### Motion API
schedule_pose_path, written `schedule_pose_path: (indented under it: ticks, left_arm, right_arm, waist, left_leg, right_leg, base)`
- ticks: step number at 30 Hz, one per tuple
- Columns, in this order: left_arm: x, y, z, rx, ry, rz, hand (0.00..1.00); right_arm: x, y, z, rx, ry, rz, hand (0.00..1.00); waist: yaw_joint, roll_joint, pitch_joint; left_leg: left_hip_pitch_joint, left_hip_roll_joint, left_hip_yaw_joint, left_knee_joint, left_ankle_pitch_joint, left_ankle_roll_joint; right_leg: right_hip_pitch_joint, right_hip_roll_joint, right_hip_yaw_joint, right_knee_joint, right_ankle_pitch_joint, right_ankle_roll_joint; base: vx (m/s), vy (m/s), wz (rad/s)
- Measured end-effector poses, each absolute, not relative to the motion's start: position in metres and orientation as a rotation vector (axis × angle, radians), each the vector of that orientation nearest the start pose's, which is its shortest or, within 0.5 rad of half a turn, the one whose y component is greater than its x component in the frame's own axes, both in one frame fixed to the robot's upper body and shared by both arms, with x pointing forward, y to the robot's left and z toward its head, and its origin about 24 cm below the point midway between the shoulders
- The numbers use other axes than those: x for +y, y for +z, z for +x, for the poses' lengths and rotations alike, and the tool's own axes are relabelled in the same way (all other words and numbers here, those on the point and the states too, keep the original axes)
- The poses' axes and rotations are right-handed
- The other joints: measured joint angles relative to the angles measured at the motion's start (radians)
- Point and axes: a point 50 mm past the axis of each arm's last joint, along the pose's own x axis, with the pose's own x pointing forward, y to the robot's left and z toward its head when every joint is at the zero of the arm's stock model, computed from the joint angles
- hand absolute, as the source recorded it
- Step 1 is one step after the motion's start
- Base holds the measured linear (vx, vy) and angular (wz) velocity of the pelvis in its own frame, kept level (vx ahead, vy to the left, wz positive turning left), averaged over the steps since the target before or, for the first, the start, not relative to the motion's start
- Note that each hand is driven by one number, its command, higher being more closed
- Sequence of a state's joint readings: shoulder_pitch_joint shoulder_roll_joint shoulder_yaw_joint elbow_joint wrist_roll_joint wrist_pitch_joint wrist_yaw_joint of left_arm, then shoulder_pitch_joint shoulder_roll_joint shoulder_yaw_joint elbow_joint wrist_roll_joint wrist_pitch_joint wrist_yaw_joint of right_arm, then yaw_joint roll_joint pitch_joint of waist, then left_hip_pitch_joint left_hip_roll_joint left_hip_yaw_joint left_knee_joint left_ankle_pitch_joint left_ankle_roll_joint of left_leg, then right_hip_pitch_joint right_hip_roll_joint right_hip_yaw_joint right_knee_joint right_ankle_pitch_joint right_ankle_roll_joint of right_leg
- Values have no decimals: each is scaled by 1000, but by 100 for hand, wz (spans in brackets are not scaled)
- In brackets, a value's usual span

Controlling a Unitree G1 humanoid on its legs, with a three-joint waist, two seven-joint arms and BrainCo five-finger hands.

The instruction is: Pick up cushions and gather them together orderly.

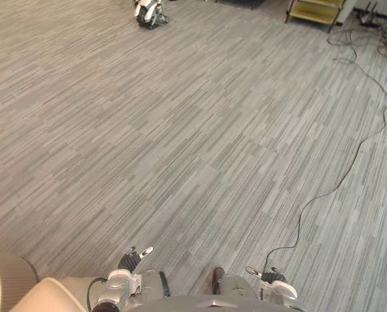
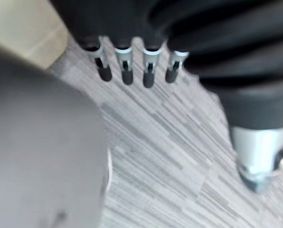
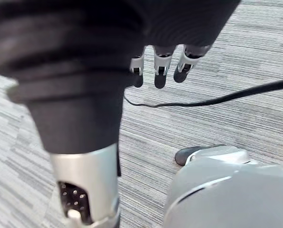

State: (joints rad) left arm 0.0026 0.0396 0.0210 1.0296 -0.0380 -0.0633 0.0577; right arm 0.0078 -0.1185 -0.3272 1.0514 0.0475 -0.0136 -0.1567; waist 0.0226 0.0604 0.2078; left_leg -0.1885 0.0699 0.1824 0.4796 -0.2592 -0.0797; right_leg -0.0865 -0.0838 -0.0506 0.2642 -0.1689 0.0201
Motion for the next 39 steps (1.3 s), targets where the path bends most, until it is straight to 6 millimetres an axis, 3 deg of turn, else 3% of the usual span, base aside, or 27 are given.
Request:
schedule_pose_path:
  ticks: [2, 3, 4, 5, 6, 7, 9, 11, 12, 14, 15, 16, 18, 19, 21, 22, 23, 24, 26, 27, 28, 30, 32, 33, 34, 35, 39]
  left_arm:
    - [168, -149, 139, 950, 119, 4, 0]
    - [166, -150, 136, 956, 131, -12, 0]
    - [166, -150, 135, 961, 134, -16, 0]
    - [170, -149, 136, 951, 145, -12, 0]
    - [180, -147, 138, 937, 159, 6, 0]
    - [181, -146, 139, 928, 167, 3, 0]
    - [185, -147, 137, 936, 186, -4, 0]
    - [188, -148, 134, 942, 204, -10, 0]
    - [190, -148, 131, 947, 211, -8, 0]
    - [192, -150, 127, 965, 207, 5, 0]
    - [191, -151, 125, 976, 194, 17, 0]
    - [191, -152, 120, 988, 183, 30, 0]
    - [191, -152, 121, 990, 175, 36, 0]
    - [188, -155, 116, 1017, 157, 46, 0]
    - [188, -156, 116, 1023, 157, 44, 0]
    - [187, -156, 116, 1025, 156, 42, 0]
    - [189, -157, 111, 1035, 161, 46, 0]
    - [178, -157, 118, 1027, 131, 31, 0]
    - [171, -154, 126, 993, 115, 22, 0]
    - [169, -155, 123, 1002, 119, 15, 0]
    - [170, -155, 124, 996, 115, 22, 0]
    - [170, -156, 120, 1004, 118, 22, 0]
    - [171, -156, 120, 1004, 134, 5, 0]
    - [168, -155, 122, 995, 152, -22, 0]
    - [168, -155, 122, 994, 158, -30, 0]
    - [170, -155, 123, 986, 185, -48, 0]
    - [170, -151, 129, 951, 185, -51, 0]
  right_arm:
    - [-244, -146, 118, 1006, -531, 24, 0]
    - [-247, -145, 118, 1002, -534, 15, 0]
    - [-247, -144, 121, 992, -533, 19, 0]
    - [-243, -143, 127, 977, -524, 30, 0]
    - [-233, -147, 121, 1000, -518, 55, 0]
    - [-231, -148, 120, 1006, -516, 60, 0]
    - [-224, -151, 116, 1017, -508, 75, 0]
    - [-218, -152, 116, 1017, -500, 91, 0]
    - [-213, -152, 117, 1010, -499, 113, 0]
    - [-214, -149, 122, 983, -502, 114, 0]
    - [-215, -148, 124, 973, -502, 114, 0]
    - [-216, -148, 124, 968, -505, 111, 0]
    - [-218, -147, 127, 964, -500, 101, 0]
    - [-220, -142, 139, 930, -489, 90, 0]
    - [-223, -138, 146, 900, -486, 82, 0]
    - [-225, -138, 146, 903, -485, 71, 0]
    - [-227, -140, 139, 925, -477, 45, 0]
    - [-238, -138, 138, 926, -488, 21, 0]
    - [-241, -138, 142, 939, -491, 23, 0]
    - [-240, -141, 137, 961, -497, 29, 0]
    - [-242, -143, 129, 976, -507, 27, 0]
    - [-241, -144, 124, 986, -508, 28, 0]
    - [-243, -147, 115, 1005, -532, 41, 0]
    - [-247, -147, 108, 1018, -544, 31, 0]
    - [-249, -147, 106, 1022, -548, 26, 0]
    - [-250, -149, 99, 1038, -557, 22, 0]
    - [-249, -149, 99, 1041, -557, 23, 0]
  waist:
    - [11, 14, 10]
    - [25, 37, 1]
    - [34, 48, -2]
    - [34, 37, 3]
    - [31, -16, -1]
    - [34, -28, 1]
    - [33, -33, -13]
    - [42, -52, -25]
    - [43, -70, -36]
    - [25, -72, -36]
    - [14, -72, -36]
    - [1, -65, -33]
    - [2, -54, -32]
    - [-12, -35, -29]
    - [-31, -33, -27]
    - [-32, -32, -26]
    - [-33, -41, -28]
    - [-26, 1, -13]
    - [-37, 0, 22]
    - [-36, 2, 24]
    - [-48, 12, 16]
    - [-45, 4, 2]
    - [-53, 20, -4]
    - [-51, 44, 5]
    - [-47, 52, 8]
    - [-22, 54, 16]
    - [-14, 44, 17]
  left_leg:
    - [-3, -38, -67, -175, 64, -9]
    - [21, -40, -68, -213, 112, -1]
    - [15, -34, -63, -212, 110, 5]
    - [8, -36, -67, -182, 79, 8]
    - [14, -78, -64, -154, 61, 31]
    - [12, -88, -56, -138, 57, 44]
    - [14, -98, -34, -112, 27, 98]
    - [32, -116, 7, -122, -4, 114]
    - [63, -129, 59, -132, -31, 134]
    - [126, -142, 72, -131, -67, 151]
    - [177, -147, 70, -139, -85, 162]
    - [279, -148, 67, -176, -108, 166]
    - [340, -142, 65, -222, -110, 167]
    - [427, -88, 64, -272, -109, 166]
    - [480, -52, 60, -272, -108, 162]
    - [499, -49, 58, -272, -107, 155]
    - [526, -61, 45, -266, -104, 103]
    - [527, -37, -51, -221, -160, 66]
    - [480, -68, -100, -289, -168, 52]
    - [460, -65, -115, -323, -124, 50]
    - [413, -37, -135, -315, -21, 49]
    - [389, -52, -157, -207, -32, 38]
    - [260, -30, -154, 89, -13, 2]
    - [165, 13, -138, 300, 60, -18]
    - [145, 29, -123, 361, 98, -17]
    - [78, 120, -32, 569, 213, 26]
    - [-46, 128, 50, 501, 50, 59]
  right_leg:
    - [-2, 7, 57, -20, -5, 8]
    - [9, 44, 97, -39, -1, 20]
    - [-6, 56, 106, -1, -5, 21]
    - [-19, 68, 105, 88, -46, 5]
    - [41, 62, 133, 52, -81, -12]
    - [58, 47, 134, 20, -104, 19]
    - [62, 38, 171, 15, -112, 26]
    - [28, 21, 225, 93, -153, 67]
    - [-62, 17, 247, 322, -202, 148]
    - [-128, 15, 236, 559, -163, 254]
    - [-152, -5, 201, 668, -118, 255]
    - [-189, -52, 84, 815, -99, 169]
    - [-219, -73, 4, 856, -127, 92]
    - [-314, -67, -173, 784, -192, -25]
    - [-409, -25, -251, 570, -158, -63]
    - [-418, -7, -251, 486, -124, -67]
    - [-389, 19, -246, 271, 20, -90]
    - [-350, 58, -218, 215, 158, -142]
    - [-298, 48, -185, 168, 158, -137]
    - [-268, 45, -168, 173, 151, -128]
    - [-255, 44, -154, 201, 124, -101]
    - [-227, 35, -127, 193, 50, -60]
    - [-174, 39, -154, 141, 29, -48]
    - [-122, 57, -174, 112, 20, -51]
    - [-104, 66, -177, 102, 18, -51]
    - [20, 95, -170, 40, -2, -71]
    - [135, 85, -144, -56, -14, -72]
  base:
    - [118, 201, -87]
    - [127, 186, -102]
    - [198, 159, -96]
    - [294, 128, -50]
    - [310, 77, -33]
    - [234, 48, -25]
    - [228, 120, -43]
    - [298, 138, -60]
    - [291, 100, -66]
    - [307, 69, -36]
    - [497, 65, -13]
    - [439, 37, -8]
    - [541, -6, -13]
    - [647, -83, -14]
    - [716, -186, -11]
    - [579, -166, -7]
    - [643, -100, -13]
    - [669, -104, -12]
    - [552, -139, -12]
    - [334, -149, 12]
    - [234, -113, 13]
    - [222, -79, 17]
    - [215, -54, 40]
    - [194, -55, 32]
    - [374, -27, 9]
    - [383, -16, -8]
    - [323, 20, -3]
